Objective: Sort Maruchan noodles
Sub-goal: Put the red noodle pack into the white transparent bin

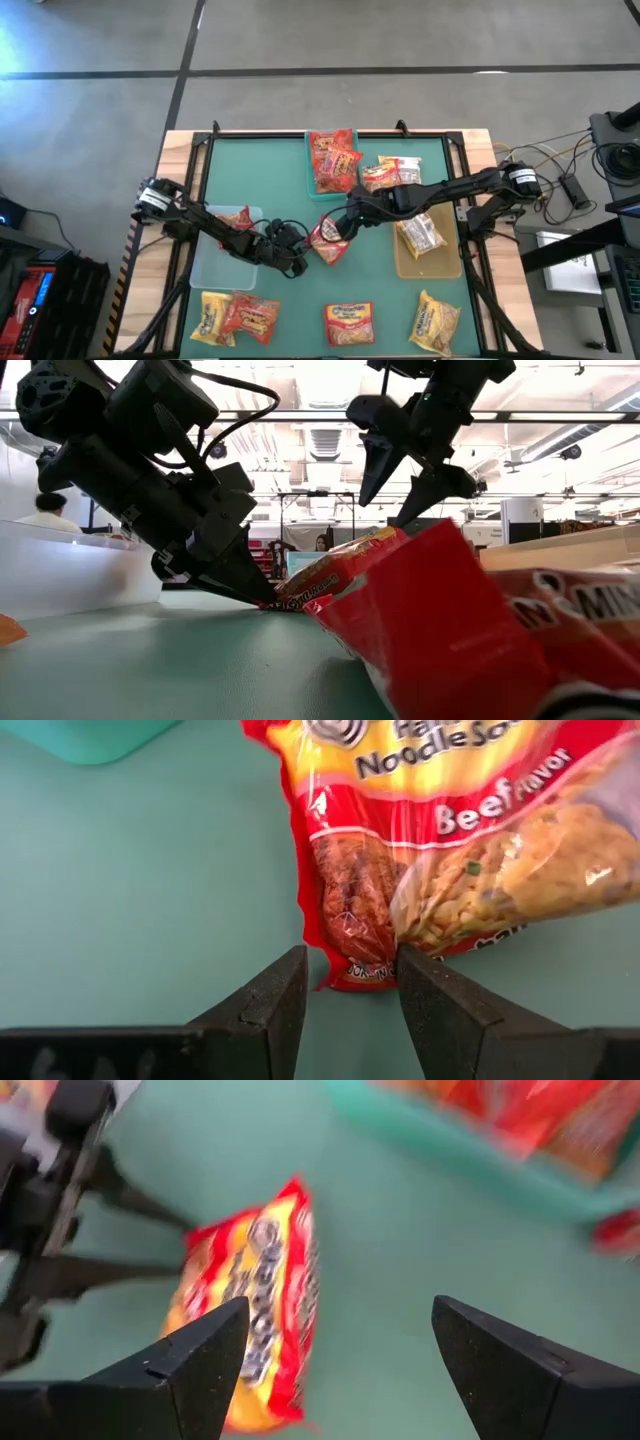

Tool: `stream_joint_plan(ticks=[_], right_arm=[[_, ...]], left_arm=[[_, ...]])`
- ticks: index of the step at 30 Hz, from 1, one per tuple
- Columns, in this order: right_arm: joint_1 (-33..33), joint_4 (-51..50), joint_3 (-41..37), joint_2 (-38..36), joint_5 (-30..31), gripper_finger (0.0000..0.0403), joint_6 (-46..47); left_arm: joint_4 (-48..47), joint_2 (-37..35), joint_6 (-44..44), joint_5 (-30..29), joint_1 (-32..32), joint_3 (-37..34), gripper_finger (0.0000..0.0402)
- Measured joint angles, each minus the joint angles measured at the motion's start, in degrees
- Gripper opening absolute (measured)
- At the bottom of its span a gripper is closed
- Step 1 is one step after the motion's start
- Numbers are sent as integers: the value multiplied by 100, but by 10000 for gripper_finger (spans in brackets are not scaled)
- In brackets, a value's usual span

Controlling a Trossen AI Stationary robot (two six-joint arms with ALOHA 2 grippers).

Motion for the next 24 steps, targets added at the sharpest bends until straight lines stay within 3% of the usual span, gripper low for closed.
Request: stream_joint_plan(ticks=[3, 10, 24], right_arm=[[-10, 2, -36, 83, -367, 302, 140], [-56, 58, -233, 197, -542, 302, 292], [-91, 1609, -898, 223, -1021, 302, 343]], left_arm=[[-4, 0, 0, 5, 0, 0, 137], [-4, 2, 0, 3, 0, 0, 137], [-4, 2, -2, 3, 0, 0, 137]])
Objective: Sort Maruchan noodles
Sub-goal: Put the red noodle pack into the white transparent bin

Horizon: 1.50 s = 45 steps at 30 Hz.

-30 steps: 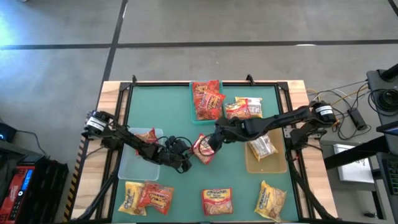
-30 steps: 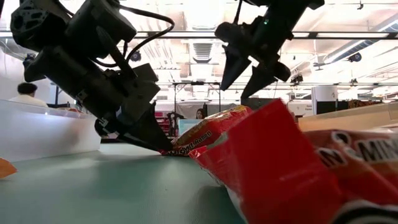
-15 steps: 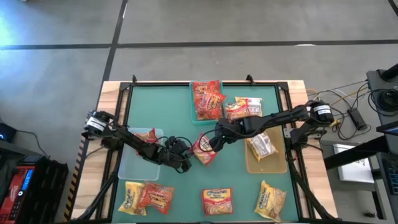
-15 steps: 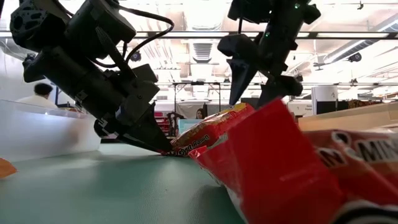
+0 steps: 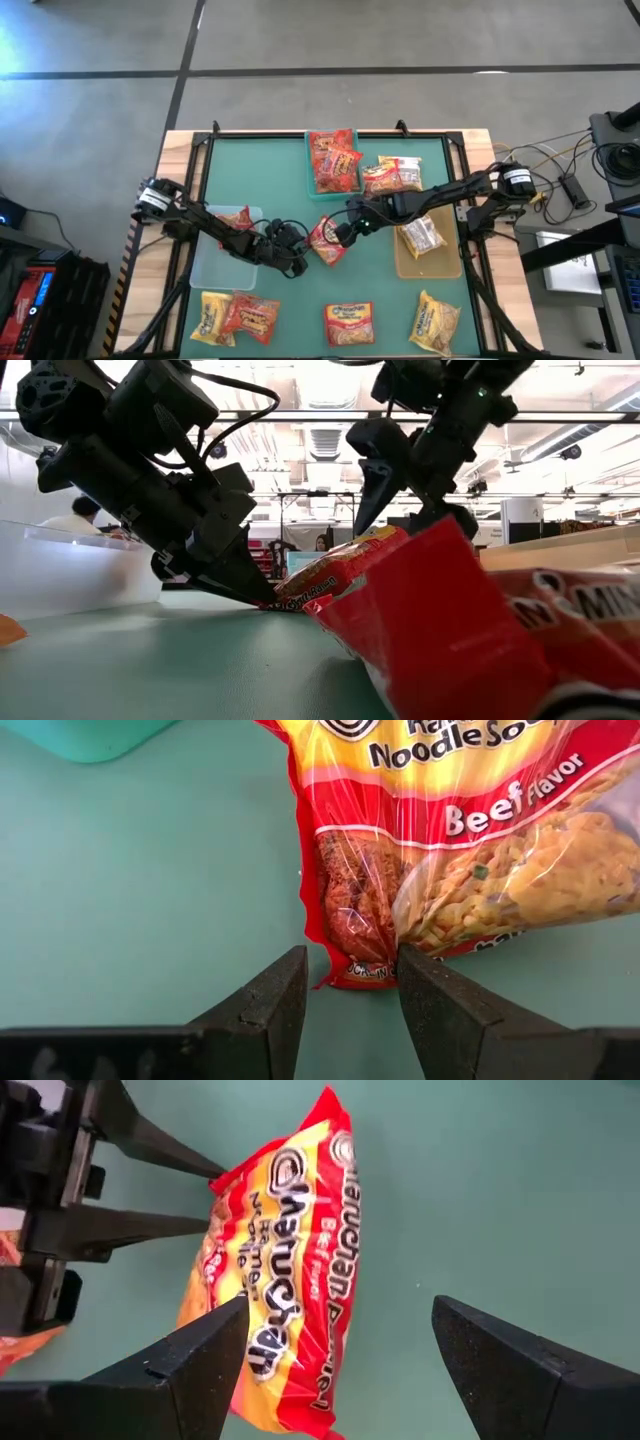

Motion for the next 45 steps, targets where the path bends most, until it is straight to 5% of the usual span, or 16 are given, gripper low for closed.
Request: stream_joint_plan(ticks=[15, 26, 45], right_arm=[[7, 1714, -683, 44, -440, 302, 250], [81, 2787, -702, 798, -1021, 296, 231], [79, 2820, -702, 821, -1035, 165, -180]], left_arm=[[0, 2, -2, -5, 0, 0, 137], [-2, 2, -2, -17, 2, 0, 137], [-66, 11, 77, 19, -2, 135, 137]])
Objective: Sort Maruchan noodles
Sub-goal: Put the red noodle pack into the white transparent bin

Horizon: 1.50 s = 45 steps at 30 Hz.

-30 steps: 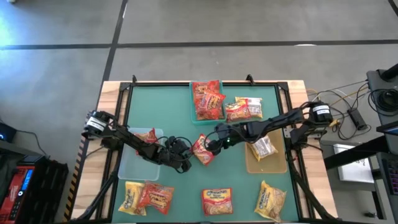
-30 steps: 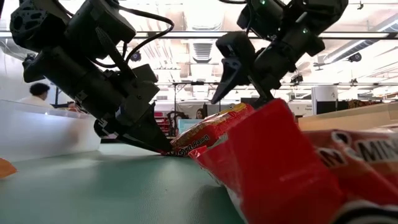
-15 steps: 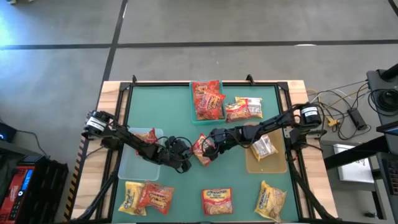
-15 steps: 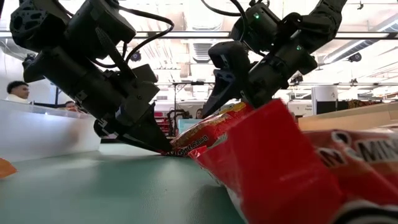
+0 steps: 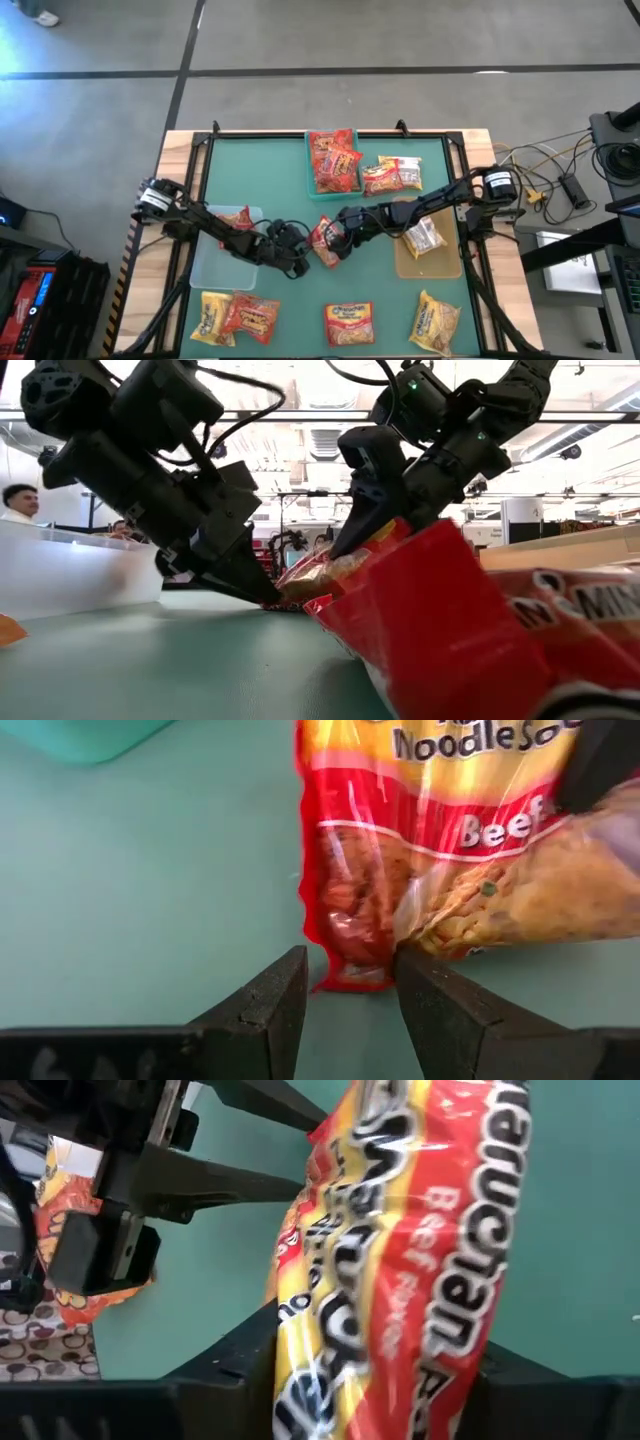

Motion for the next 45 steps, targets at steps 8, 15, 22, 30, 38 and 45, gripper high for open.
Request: stream_joint_plan(ticks=[8, 15, 22, 30, 38, 45], right_arm=[[-9, -230, 0, -43, -400, 108, -377], [-15, -443, 7, -124, -804, 106, -841], [-7, -1464, 4, -485, -1493, 106, -1426], [233, -2223, -2, -852, -1596, 106, -2077], [254, -2184, 0, -952, -1576, 107, -2024], [254, -2180, 0, -947, -1579, 107, -2024]], left_arm=[[-226, 0, 934, 791, -28, 511, 137], [-1200, -25, 1070, 972, -60, 1009, 137], [-1518, -46, 981, 2078, -346, 1209, 137], [-50, -96, 1139, 98, -1227, 947, 137], [-71, -107, 2170, -1209, -1125, 914, 137], [-207, -114, 1175, -1292, -1111, 1150, 137]])
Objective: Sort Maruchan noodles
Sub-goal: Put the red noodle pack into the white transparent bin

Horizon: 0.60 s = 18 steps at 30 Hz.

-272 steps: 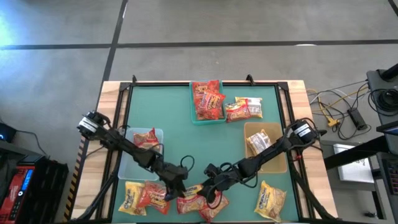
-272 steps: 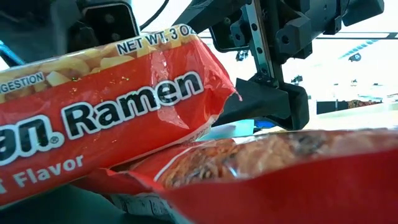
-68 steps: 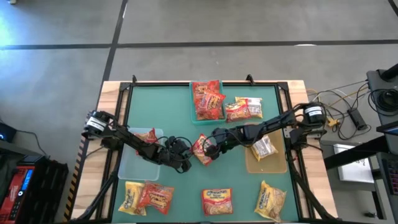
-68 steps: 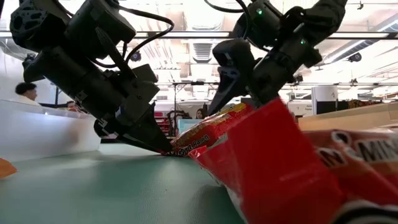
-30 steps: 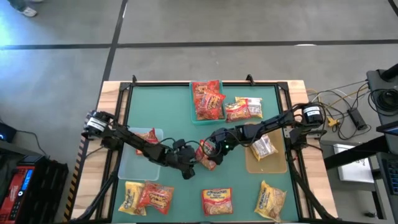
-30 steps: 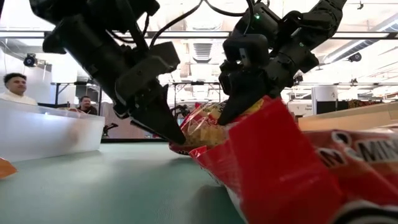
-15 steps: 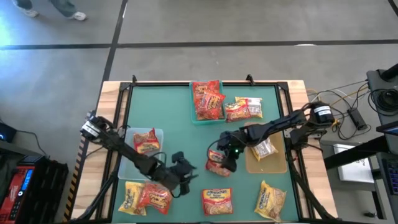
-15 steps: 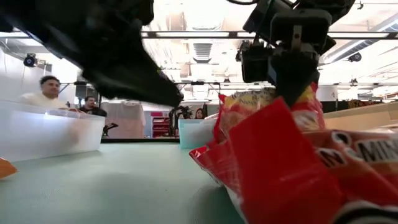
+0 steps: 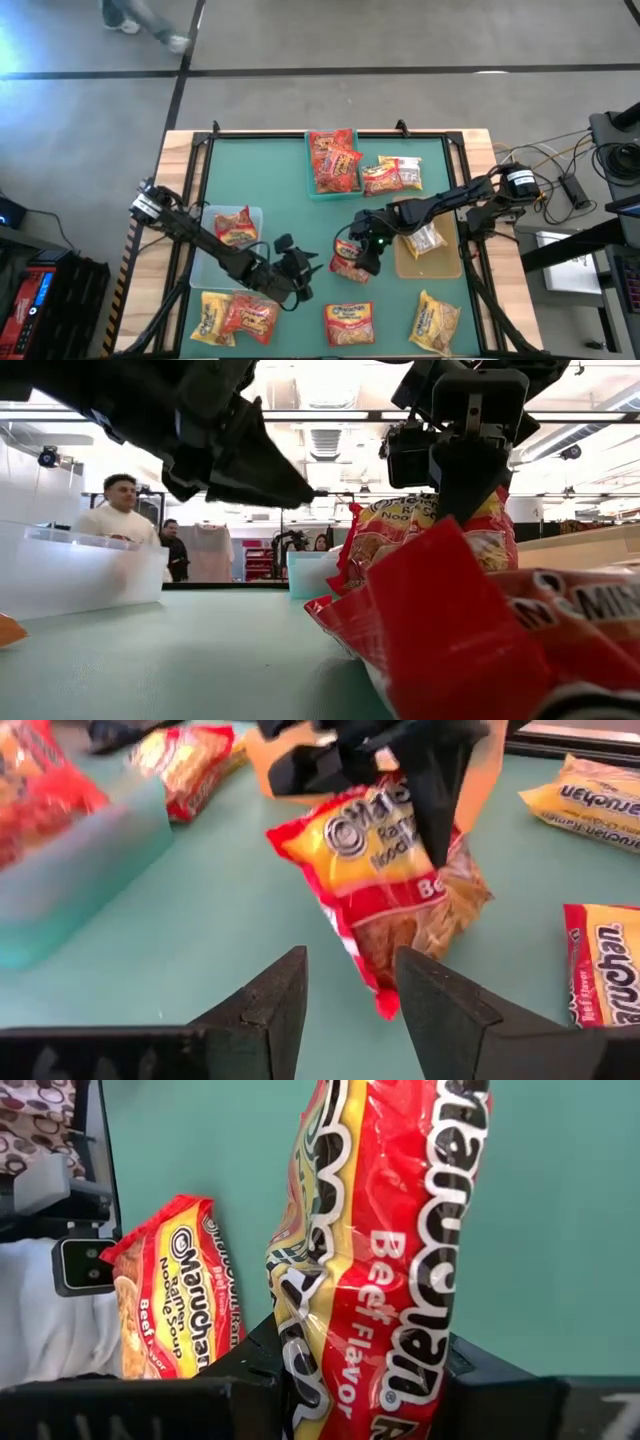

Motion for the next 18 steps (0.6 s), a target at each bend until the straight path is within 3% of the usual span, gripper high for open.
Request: stream_joint_plan(ticks=[6, 11, 15, 18], right_arm=[[0, -12, 0, 0, -12, 107, -87], [-2, -4, 0, -17, -14, 107, -391], [-3, 34, 0, -20, -12, 107, -577], [-4, 92, 2, -22, -12, 107, -647]], left_arm=[[320, 2, 0, 841, -15, -13, 137], [355, -112, -182, 687, 57, -357, 137], [1552, -423, 208, 763, 320, -979, 137], [2598, -511, 505, 1584, 653, -1411, 137]])
